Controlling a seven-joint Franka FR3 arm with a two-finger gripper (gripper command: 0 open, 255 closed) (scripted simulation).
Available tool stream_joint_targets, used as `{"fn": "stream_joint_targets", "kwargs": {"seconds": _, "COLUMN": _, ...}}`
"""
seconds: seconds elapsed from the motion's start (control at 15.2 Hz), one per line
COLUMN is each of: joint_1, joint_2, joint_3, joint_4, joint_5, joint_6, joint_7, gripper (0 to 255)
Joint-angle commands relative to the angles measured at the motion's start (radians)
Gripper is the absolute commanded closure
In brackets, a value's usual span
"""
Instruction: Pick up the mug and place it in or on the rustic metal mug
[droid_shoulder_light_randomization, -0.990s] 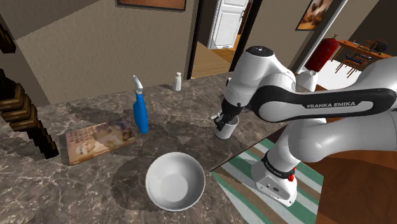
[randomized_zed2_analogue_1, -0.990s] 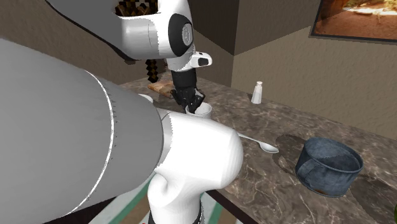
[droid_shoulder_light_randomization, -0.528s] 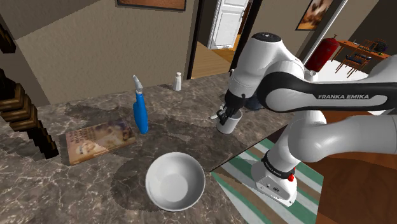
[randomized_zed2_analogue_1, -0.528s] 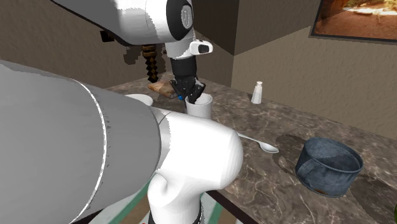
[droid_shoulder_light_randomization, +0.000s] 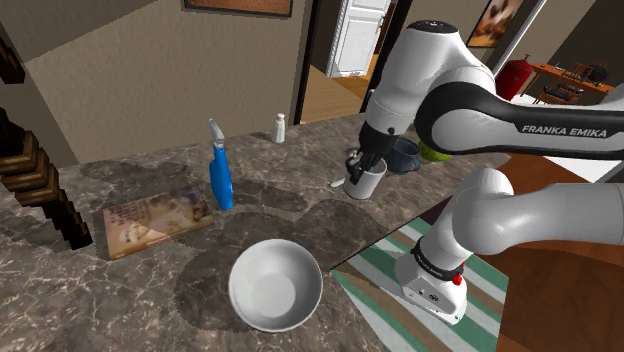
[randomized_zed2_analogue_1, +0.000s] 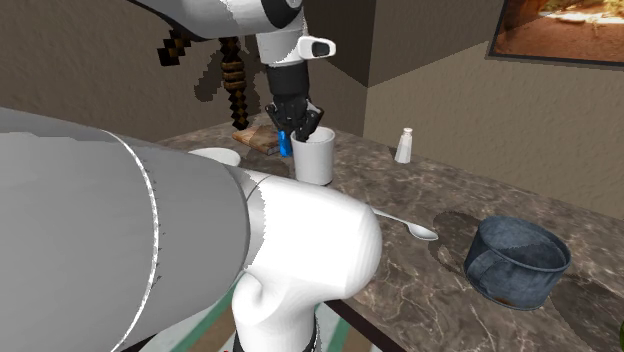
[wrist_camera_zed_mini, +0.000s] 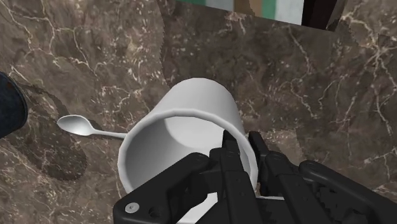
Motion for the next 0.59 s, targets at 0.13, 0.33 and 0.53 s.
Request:
{"fn": "stream_joint_targets", "kwargs": {"seconds": 0.13, "joint_1": -0.005, "joint_2": -0.009, "joint_3": -0.013, "joint_4": 0.048, "joint_5": -0.012, "joint_6": -0.056, "joint_7": -0.002, "gripper": 255}}
{"fn": "stream_joint_targets", "kwargs": {"seconds": 0.33, "joint_1": -0.01, "joint_2": -0.008, "joint_3": -0.022, "joint_4": 0.088, "joint_5": -0.021, "joint_6": -0.095, "joint_7": -0.004, "gripper": 255}}
{"fn": "stream_joint_targets", "kwargs": {"seconds": 0.53, "joint_1": -0.015, "joint_2": -0.005, "joint_3": -0.031, "joint_4": 0.129, "joint_5": -0.029, "joint_6": -0.132, "joint_7": -0.006, "gripper": 255}}
